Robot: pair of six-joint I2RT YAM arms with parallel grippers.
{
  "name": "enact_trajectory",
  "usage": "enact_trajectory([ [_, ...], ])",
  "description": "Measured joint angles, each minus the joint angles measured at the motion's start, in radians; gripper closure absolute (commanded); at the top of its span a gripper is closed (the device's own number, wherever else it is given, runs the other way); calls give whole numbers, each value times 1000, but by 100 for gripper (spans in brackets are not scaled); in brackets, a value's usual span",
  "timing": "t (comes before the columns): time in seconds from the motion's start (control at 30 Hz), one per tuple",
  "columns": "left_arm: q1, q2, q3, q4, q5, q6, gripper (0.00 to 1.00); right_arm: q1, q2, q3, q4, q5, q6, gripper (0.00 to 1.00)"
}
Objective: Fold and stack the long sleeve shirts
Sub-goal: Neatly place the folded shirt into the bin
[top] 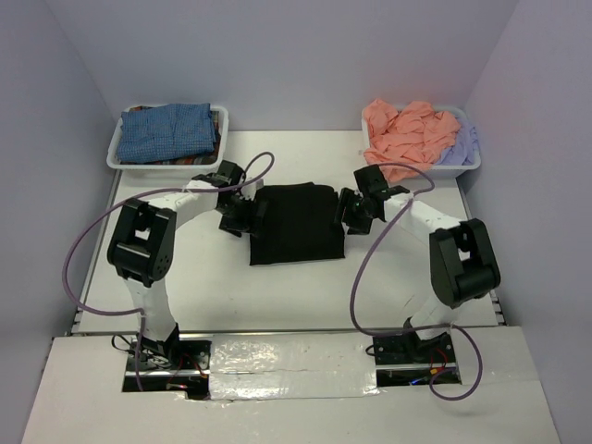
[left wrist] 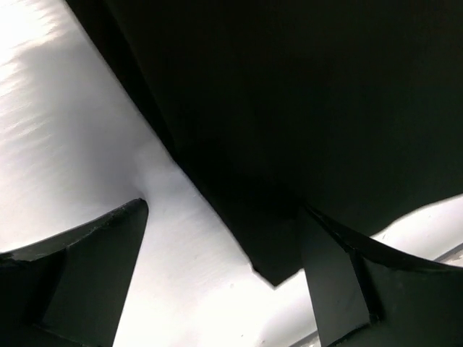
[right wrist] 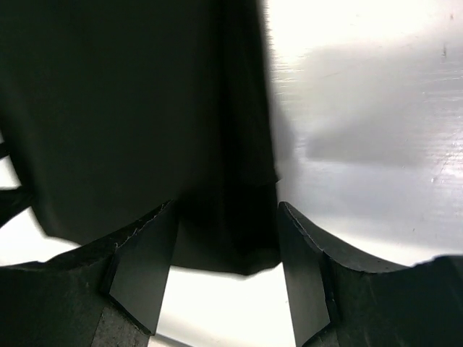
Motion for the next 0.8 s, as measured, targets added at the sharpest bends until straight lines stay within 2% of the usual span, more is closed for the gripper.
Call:
enact_trajectory([
  [0.27, 5, 29, -23, 140, 132, -114, 2, -21, 139, -6, 52, -25, 10, 38],
  [0.37, 10, 31, -48, 196, 194, -148, 3, -25, 146, -11, 88, -49, 17, 39],
  [0.47, 13, 51, -47, 229, 240, -174, 6, -27, 147, -26, 127, -70, 29, 40],
  [0.53, 16, 76, -32, 243, 275, -194, 12, -29, 147, -37, 155, -90, 37, 41],
  [0.67, 27, 137, 6, 279, 351, -224, 30, -30, 147, -55, 199, -118, 53, 42],
  [0.77, 31, 180, 25, 314, 373, -235, 62, -30, 147, -73, 237, -140, 66, 42],
  [0.8, 33, 196, 27, 328, 387, -238, 90, -30, 147, -77, 248, -147, 69, 42],
])
